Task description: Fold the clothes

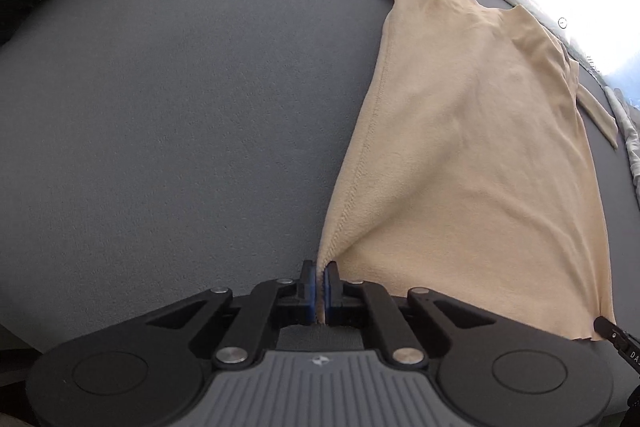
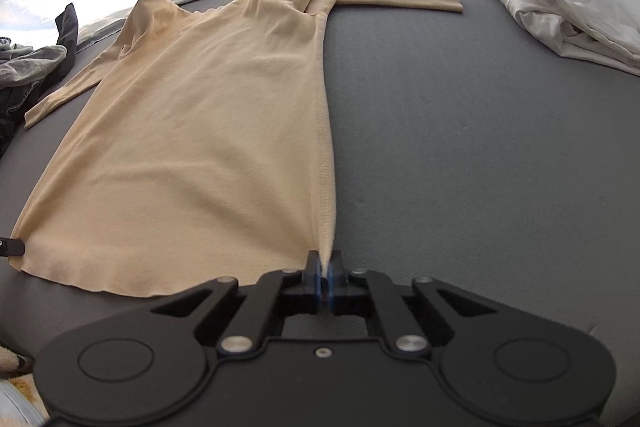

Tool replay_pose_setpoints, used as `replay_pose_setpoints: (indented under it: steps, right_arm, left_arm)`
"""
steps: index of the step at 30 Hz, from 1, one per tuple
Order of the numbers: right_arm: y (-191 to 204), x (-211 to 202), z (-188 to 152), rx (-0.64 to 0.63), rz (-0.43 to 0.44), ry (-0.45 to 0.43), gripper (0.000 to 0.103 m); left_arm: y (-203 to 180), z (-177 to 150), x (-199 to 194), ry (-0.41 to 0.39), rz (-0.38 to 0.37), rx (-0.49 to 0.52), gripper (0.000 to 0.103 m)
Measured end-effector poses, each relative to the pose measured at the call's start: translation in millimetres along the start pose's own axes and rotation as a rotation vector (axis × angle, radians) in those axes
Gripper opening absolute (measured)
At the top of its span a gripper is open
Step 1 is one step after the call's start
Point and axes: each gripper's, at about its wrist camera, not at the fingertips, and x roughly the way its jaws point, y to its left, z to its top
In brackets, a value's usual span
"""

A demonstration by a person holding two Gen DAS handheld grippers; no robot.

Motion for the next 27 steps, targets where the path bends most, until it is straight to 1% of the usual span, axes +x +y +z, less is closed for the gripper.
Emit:
replay_pose_setpoints:
  steps: [1,2,3,4,5,6,7,9,11,13,16,18,20,21,22,23,24,26,27]
  right_arm:
    - [-1,0,1,0.004,-0.001,-0.001,0.004]
    - [-3,0,4,0.010,-0.001,-0.003,0.006]
    - [-4,1,6,0.015,-0.002,-0.005,0.010]
    - [-6,0,9,0.019,-0.009,-0.014,0.015]
    - [-7,0,14,0.024,-0.018,-0.032,0.022]
    - [-10,0,19,0.038,-0.022,-0.050,0.031]
    - [-12,-1,23,0.055,-0.025,-0.067,0.033]
    - [-23,2,34,0.105,-0.031,-0.087,0.036]
    - [-31,7,43,0.146,-0.037,-0.095,0.036]
    - [-39,16,54,0.176,-0.058,-0.093,0.036]
    - [-49,28,71,0.211,-0.071,-0.107,0.035]
    - [-56,36,86,0.225,-0.072,-0.124,0.024]
    - [-60,46,105,0.219,-0.084,-0.134,0.017]
    - [-64,51,115,0.218,-0.091,-0.143,0.014]
    - [-69,57,126,0.223,-0.089,-0.151,0.014]
    - [-75,63,138,0.229,-0.086,-0.159,0.014]
    - [-81,68,149,0.236,-0.083,-0.168,0.014]
    - [-94,83,175,0.256,-0.090,-0.176,0.014]
    - [-100,89,186,0.263,-0.097,-0.178,0.015]
  left_arm:
    - [1,2,-1,-0.007,0.003,-0.010,0.010]
    - [1,3,-2,-0.014,0.008,-0.019,0.010]
    - [-2,5,-4,-0.031,0.018,-0.011,0.010]
    - [-5,7,-7,-0.049,0.030,-0.001,0.017]
    - [-7,11,-10,-0.073,0.043,0.008,0.026]
    - [-9,15,-14,-0.099,0.057,0.018,0.029]
    - [-11,20,-16,-0.121,0.066,0.025,0.035]
    - [-15,32,-17,-0.158,0.086,0.037,0.038]
    - [-21,47,-16,-0.187,0.109,0.048,0.046]
    - [-30,60,-6,-0.164,0.122,0.064,0.050]
    - [-48,71,16,-0.119,0.137,0.088,0.052]
    - [-56,75,30,-0.080,0.152,0.084,0.053]
    - [-64,79,44,-0.041,0.167,0.080,0.055]
    - [-68,80,49,-0.031,0.180,0.081,0.058]
    - [-71,82,52,-0.023,0.187,0.083,0.068]
    - [-74,83,55,-0.014,0.193,0.086,0.076]
    - [-77,85,58,-0.006,0.199,0.088,0.078]
    - [-83,88,65,0.012,0.212,0.083,0.090]
    - [-84,90,67,0.021,0.216,0.062,0.092]
